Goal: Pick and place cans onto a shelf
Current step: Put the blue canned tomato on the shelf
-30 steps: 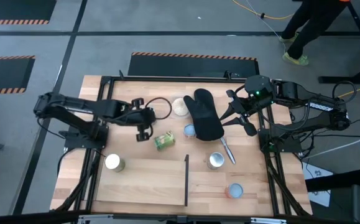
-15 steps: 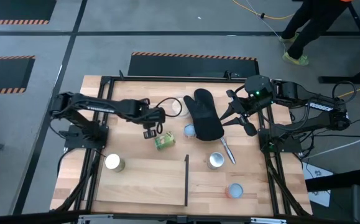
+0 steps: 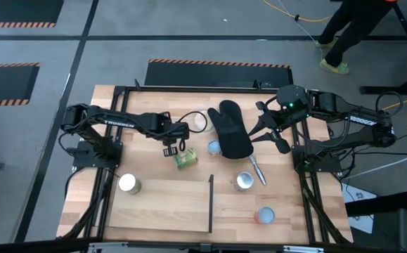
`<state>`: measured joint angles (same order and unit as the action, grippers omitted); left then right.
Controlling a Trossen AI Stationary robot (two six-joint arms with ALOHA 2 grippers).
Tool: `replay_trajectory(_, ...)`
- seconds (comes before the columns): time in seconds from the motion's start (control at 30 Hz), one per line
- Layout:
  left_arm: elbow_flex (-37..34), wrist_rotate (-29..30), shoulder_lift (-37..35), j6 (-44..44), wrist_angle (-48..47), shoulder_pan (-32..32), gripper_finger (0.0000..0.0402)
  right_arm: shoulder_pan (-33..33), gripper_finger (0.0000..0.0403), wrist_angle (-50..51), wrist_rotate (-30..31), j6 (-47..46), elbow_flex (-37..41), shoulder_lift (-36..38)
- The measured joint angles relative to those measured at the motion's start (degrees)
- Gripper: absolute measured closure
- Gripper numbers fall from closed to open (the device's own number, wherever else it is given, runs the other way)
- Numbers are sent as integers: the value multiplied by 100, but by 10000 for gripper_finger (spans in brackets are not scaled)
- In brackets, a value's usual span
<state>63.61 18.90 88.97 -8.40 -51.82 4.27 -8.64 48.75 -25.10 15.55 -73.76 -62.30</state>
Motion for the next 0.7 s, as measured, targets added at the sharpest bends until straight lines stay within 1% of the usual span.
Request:
replay_trajectory(0.33, 0, 6, 0, -1, 1, 0, 331, 0, 291, 1, 0, 0, 0, 0)
replay_trajectory(0.43, 0, 12, 0, -2, 1, 0, 348, -2, 291, 2, 0, -2, 0, 0)
replay_trajectory(0.6, 0, 14, 0, -8, 1, 0, 392, -2, 291, 2, 0, 0, 0, 0)
replay_trajectory(0.7, 0, 17, 0, -20, 8, 0, 396, 0, 291, 2, 0, -1, 0, 0)
